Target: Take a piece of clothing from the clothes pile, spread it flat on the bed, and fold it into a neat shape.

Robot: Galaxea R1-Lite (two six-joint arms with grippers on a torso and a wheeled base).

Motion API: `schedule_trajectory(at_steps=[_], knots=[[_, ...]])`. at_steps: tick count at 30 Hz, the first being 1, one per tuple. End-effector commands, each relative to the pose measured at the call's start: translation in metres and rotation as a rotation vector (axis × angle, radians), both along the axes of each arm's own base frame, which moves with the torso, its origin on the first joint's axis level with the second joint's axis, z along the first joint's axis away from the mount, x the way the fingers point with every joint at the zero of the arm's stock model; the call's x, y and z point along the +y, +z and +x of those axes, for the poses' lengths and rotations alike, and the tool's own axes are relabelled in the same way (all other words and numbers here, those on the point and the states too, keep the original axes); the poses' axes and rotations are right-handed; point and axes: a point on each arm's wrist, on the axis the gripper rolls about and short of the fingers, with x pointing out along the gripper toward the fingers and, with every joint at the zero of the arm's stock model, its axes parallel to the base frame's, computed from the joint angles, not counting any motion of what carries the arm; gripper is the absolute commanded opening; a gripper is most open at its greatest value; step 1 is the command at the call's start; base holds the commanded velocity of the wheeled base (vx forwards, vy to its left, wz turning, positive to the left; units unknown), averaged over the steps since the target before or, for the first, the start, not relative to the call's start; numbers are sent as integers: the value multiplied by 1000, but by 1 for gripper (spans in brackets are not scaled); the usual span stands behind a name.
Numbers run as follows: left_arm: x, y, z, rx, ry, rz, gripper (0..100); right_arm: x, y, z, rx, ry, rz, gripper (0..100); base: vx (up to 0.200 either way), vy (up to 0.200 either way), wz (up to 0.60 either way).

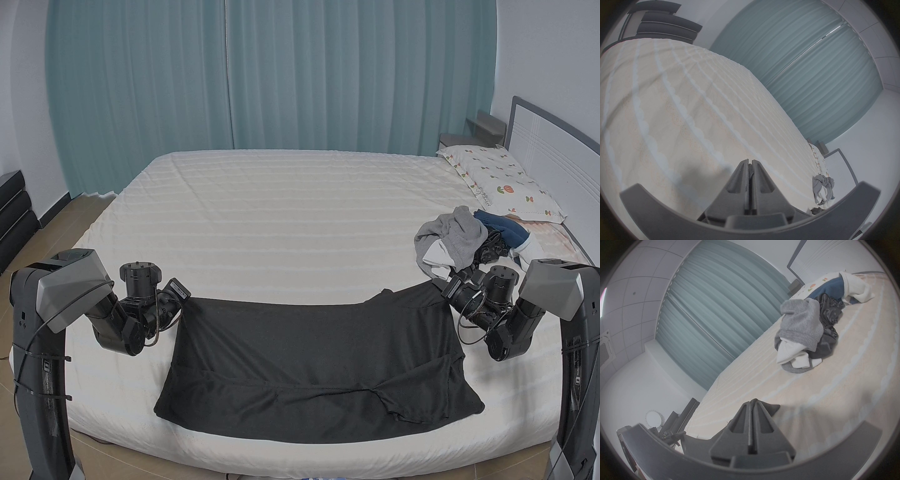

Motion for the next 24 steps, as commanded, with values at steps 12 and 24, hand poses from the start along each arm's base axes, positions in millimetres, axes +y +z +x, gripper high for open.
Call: schedule_trajectory(at_steps=[12,24], knots=[[4,-1,-1,1,6,1,0,-6,-7,-13,54,31,-11,0,0,0,0],[0,2,2,-14,-5,1,0,17,17,-4,11,76,-18,0,0,0,0]])
